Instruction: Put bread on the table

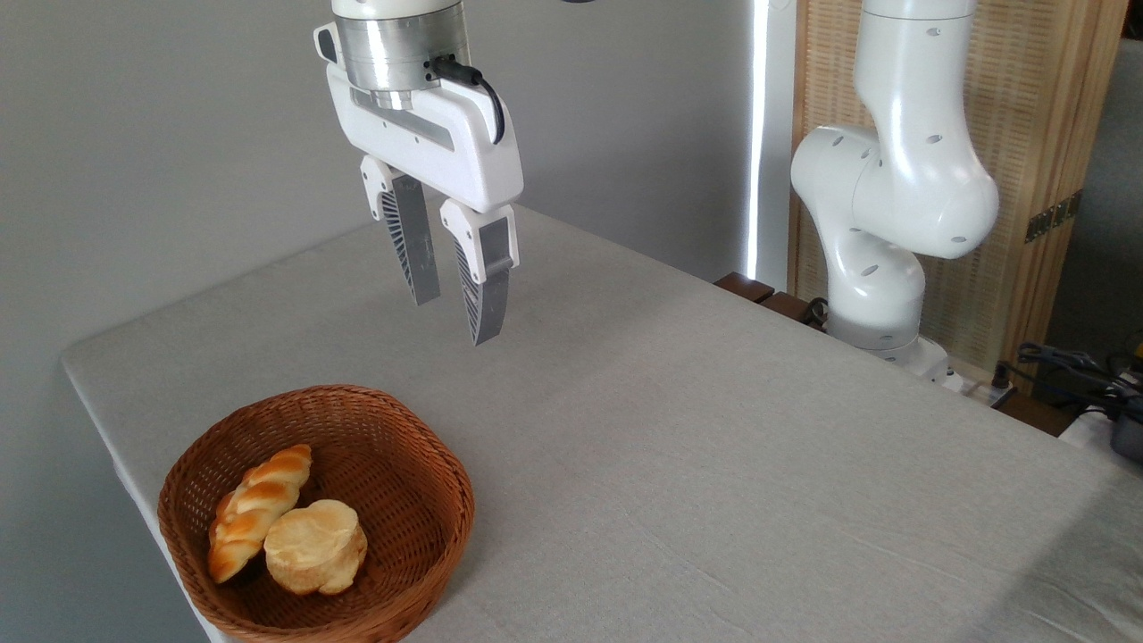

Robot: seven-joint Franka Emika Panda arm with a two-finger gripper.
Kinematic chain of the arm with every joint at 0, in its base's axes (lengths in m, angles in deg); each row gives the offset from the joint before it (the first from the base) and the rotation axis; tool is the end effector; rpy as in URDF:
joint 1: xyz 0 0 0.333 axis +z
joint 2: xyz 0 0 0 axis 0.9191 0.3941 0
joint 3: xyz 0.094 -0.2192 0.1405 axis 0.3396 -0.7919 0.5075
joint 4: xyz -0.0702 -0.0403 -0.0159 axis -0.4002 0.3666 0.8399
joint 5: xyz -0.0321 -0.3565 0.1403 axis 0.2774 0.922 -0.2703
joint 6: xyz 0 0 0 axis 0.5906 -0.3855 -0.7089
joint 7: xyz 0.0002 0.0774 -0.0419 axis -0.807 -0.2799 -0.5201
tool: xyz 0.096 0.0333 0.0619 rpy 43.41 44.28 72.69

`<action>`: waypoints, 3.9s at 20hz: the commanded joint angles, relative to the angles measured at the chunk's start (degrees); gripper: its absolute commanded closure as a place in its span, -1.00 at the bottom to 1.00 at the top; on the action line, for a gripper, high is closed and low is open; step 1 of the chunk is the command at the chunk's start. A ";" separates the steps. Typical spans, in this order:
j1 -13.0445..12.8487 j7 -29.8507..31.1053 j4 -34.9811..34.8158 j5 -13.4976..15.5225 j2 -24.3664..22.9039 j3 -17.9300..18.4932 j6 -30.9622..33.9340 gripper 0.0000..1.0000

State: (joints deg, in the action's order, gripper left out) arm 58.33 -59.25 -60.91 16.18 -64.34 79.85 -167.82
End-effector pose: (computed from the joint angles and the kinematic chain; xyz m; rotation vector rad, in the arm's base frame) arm 0.5302 -0.0575 0.5471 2.8777 -1.1539 0.0838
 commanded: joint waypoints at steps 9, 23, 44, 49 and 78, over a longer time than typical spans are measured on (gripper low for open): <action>-0.16 -1.15 0.88 -0.58 0.35 0.58 0.83 -1.00; -0.16 -7.10 0.00 -0.58 5.00 0.50 -13.74 -1.00; -0.78 -25.58 0.26 -7.88 21.89 -1.70 -33.45 -1.00; -0.78 -26.19 0.35 -7.97 22.50 -1.79 -35.73 -1.00; -0.42 -14.08 -0.53 -2.43 6.43 -1.44 -12.20 -0.07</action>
State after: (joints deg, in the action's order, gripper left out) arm 58.00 -77.97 -60.19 11.09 -53.22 78.25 -186.23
